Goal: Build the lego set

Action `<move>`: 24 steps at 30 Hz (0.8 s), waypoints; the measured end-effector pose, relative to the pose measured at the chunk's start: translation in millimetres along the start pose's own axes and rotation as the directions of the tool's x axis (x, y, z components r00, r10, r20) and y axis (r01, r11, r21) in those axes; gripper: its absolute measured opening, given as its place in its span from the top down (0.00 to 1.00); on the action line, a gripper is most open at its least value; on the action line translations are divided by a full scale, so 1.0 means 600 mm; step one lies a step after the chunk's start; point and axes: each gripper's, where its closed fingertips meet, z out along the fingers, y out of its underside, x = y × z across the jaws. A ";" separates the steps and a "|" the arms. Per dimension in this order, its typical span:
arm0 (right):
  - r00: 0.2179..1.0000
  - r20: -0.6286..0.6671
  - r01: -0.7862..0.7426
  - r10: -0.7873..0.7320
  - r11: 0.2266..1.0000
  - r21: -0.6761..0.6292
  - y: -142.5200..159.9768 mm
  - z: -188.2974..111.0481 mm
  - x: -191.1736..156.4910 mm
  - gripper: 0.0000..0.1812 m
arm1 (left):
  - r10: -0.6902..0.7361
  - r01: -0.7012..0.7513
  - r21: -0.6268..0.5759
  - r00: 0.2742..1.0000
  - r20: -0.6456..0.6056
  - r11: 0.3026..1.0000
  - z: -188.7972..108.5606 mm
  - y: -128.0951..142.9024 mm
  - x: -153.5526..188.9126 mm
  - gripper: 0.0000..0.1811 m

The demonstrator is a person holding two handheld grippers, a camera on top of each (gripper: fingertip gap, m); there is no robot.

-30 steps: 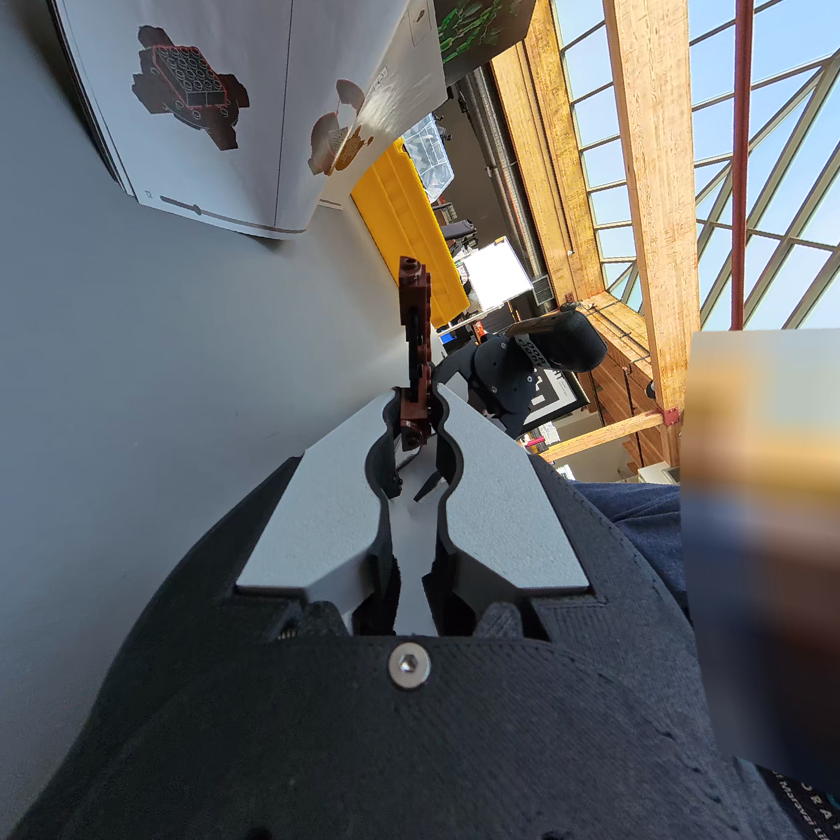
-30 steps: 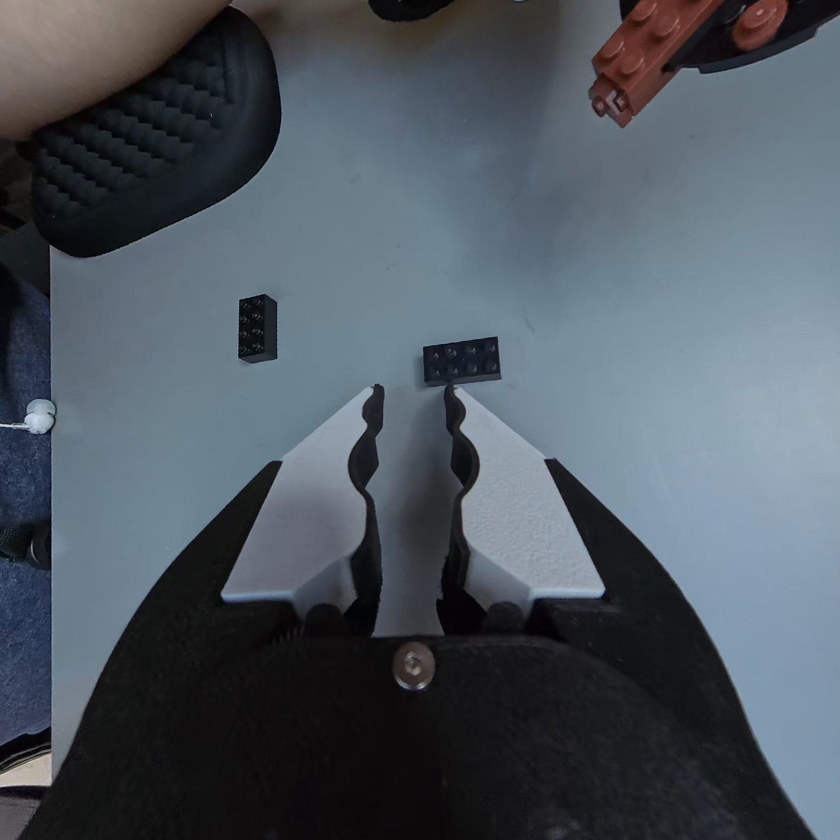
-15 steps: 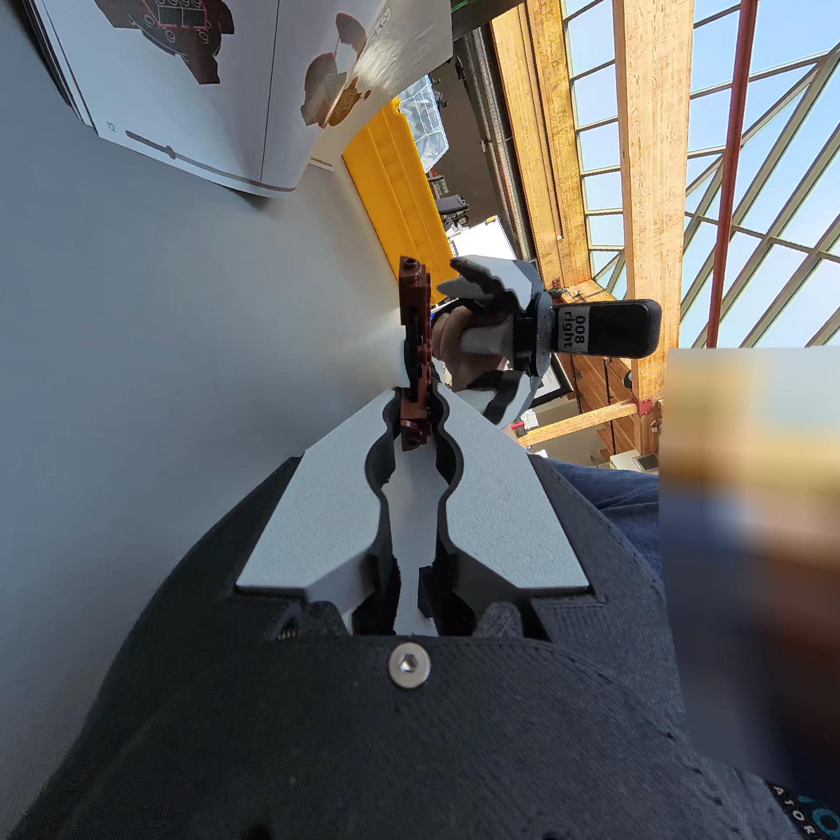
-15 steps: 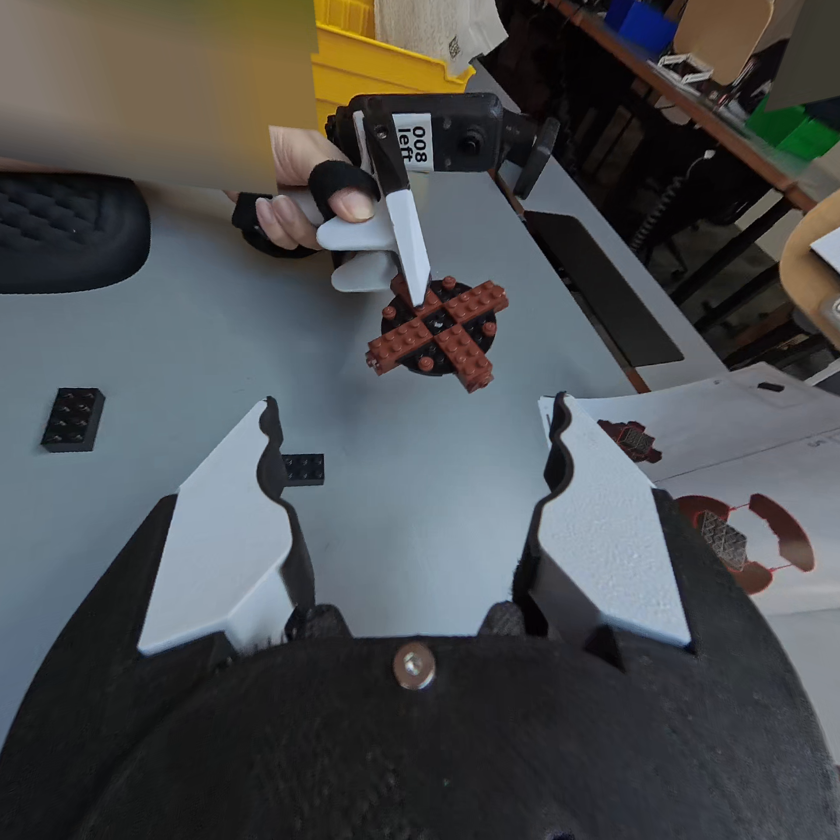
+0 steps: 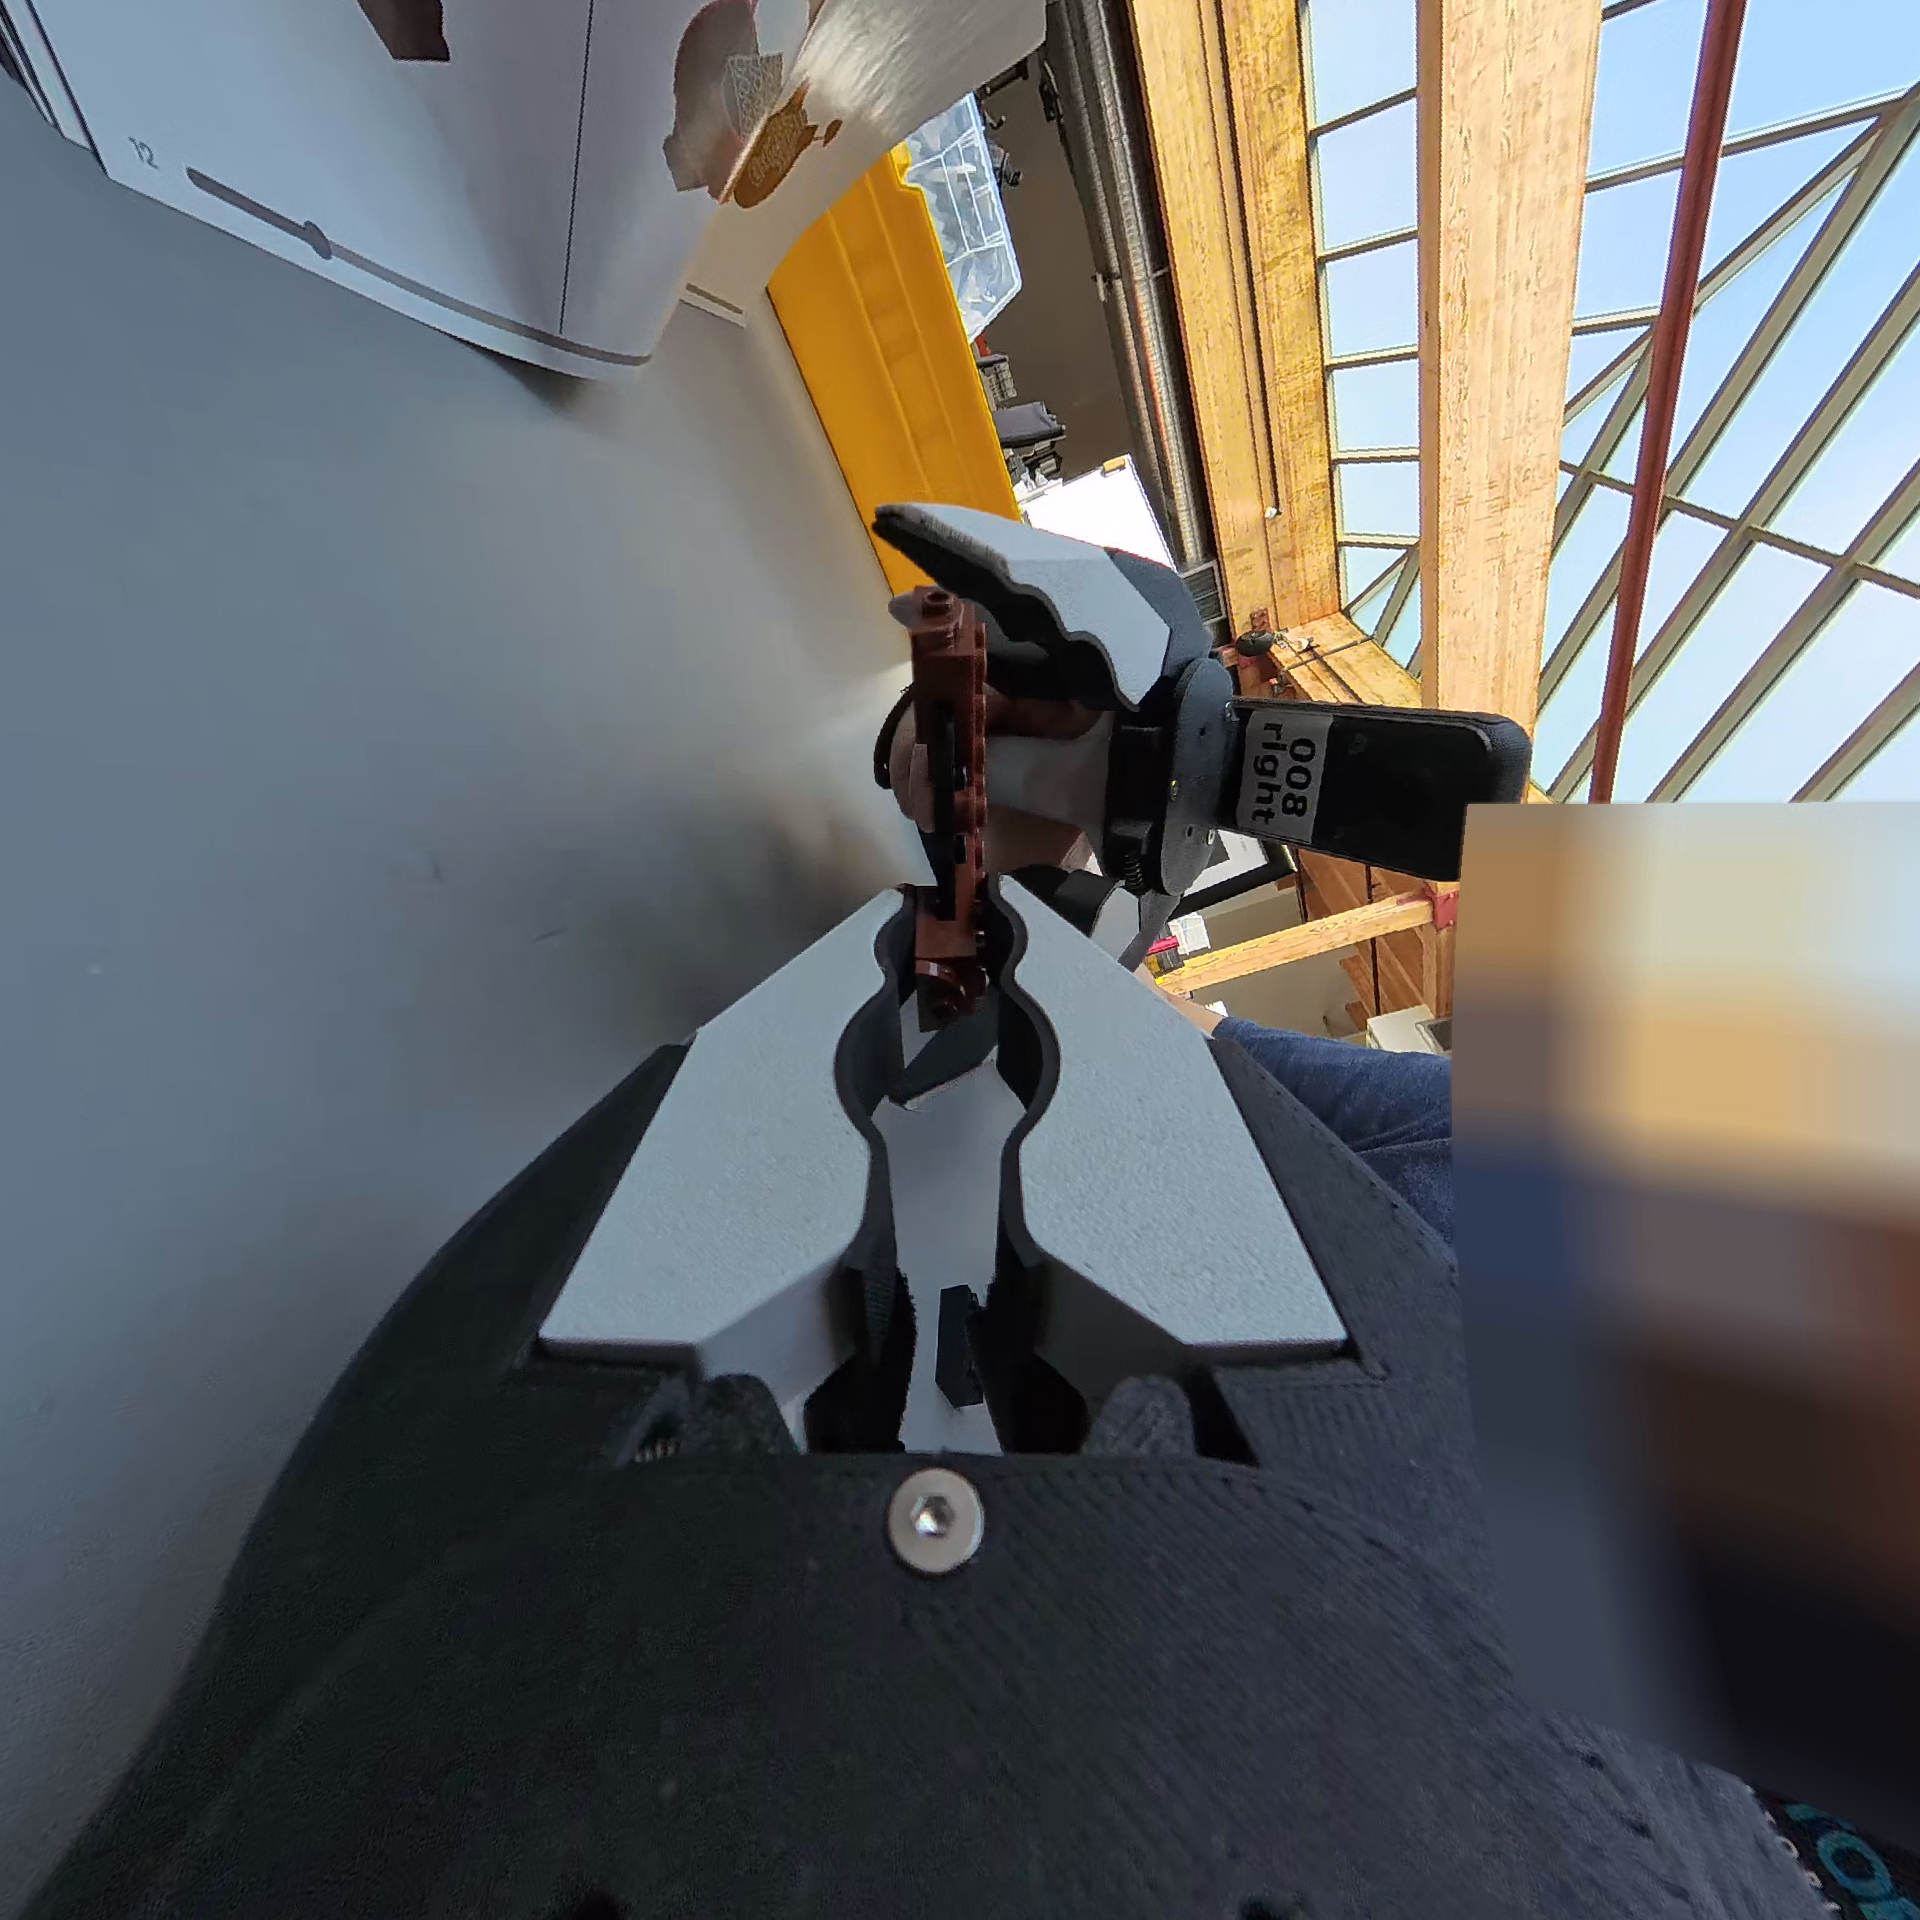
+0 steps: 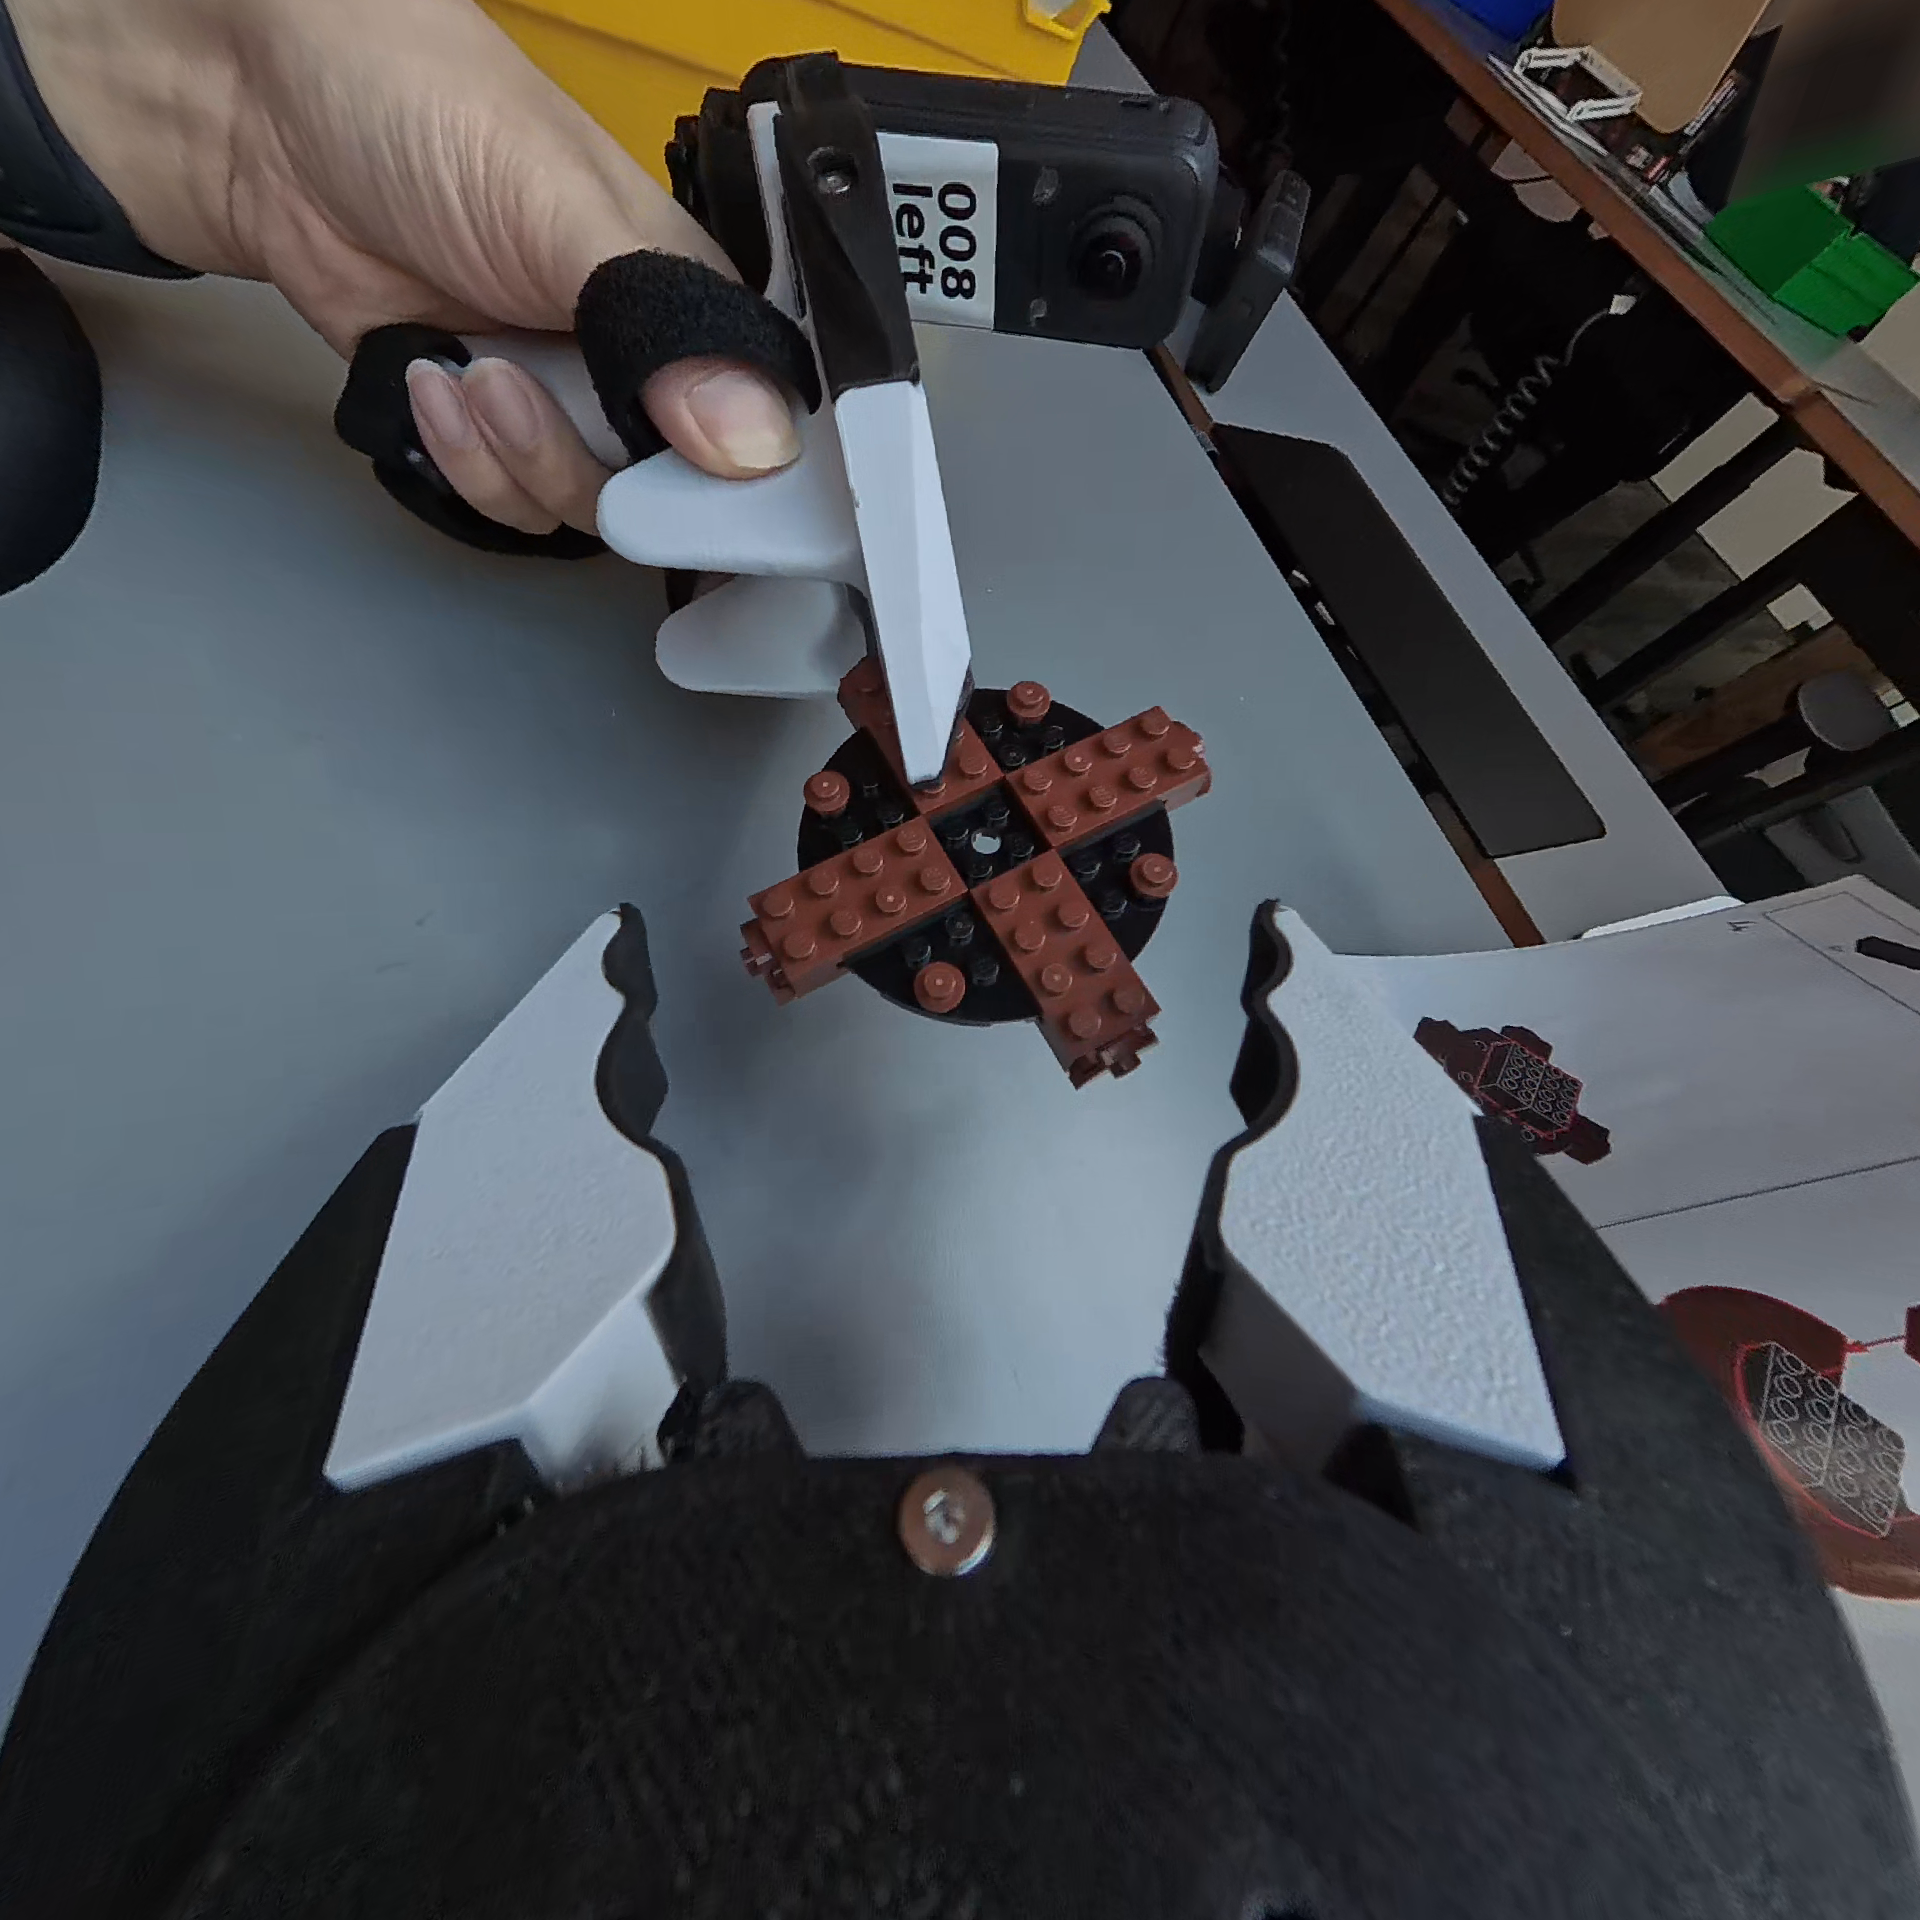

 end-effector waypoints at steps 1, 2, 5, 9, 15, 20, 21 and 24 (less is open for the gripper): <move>1.000 -0.001 -0.008 0.008 1.000 -0.010 0.003 0.001 0.000 0.41 | 0.002 -0.002 -0.001 1.000 -0.003 1.000 0.001 0.000 0.001 0.95; 1.000 -0.011 -0.012 0.012 1.000 -0.018 0.005 0.002 0.002 0.44 | 0.004 -0.004 0.000 1.000 -0.003 1.000 0.001 0.000 0.002 0.95; 1.000 -0.014 0.001 -0.001 1.000 0.001 -0.003 0.000 -0.001 0.50 | 0.012 -0.012 -0.005 1.000 -0.008 1.000 0.003 0.001 0.005 0.95; 0.999 -0.047 0.023 -0.023 1.000 0.006 -0.010 -0.004 0.002 0.55 | 0.019 -0.019 -0.009 1.000 -0.016 1.000 0.006 0.003 0.008 0.95; 0.997 -0.074 0.024 -0.021 0.999 0.045 -0.025 -0.015 0.008 0.55 | 0.041 -0.040 0.013 0.994 -0.100 0.999 0.006 -0.004 0.033 0.94; 0.998 -0.067 -0.002 0.007 0.998 0.064 -0.029 -0.024 0.014 0.55 | 0.078 -0.076 0.018 0.983 -0.165 0.997 0.005 -0.005 0.055 0.92; 0.998 -0.062 -0.009 0.013 0.998 0.070 -0.030 -0.026 0.013 0.55 | 0.081 -0.081 0.012 0.981 -0.174 0.997 0.005 -0.003 0.058 0.92; 0.997 -0.073 0.005 -0.001 0.998 0.056 -0.030 -0.029 0.015 0.55 | 0.087 -0.090 -0.008 0.980 -0.178 0.996 0.007 0.003 0.058 0.92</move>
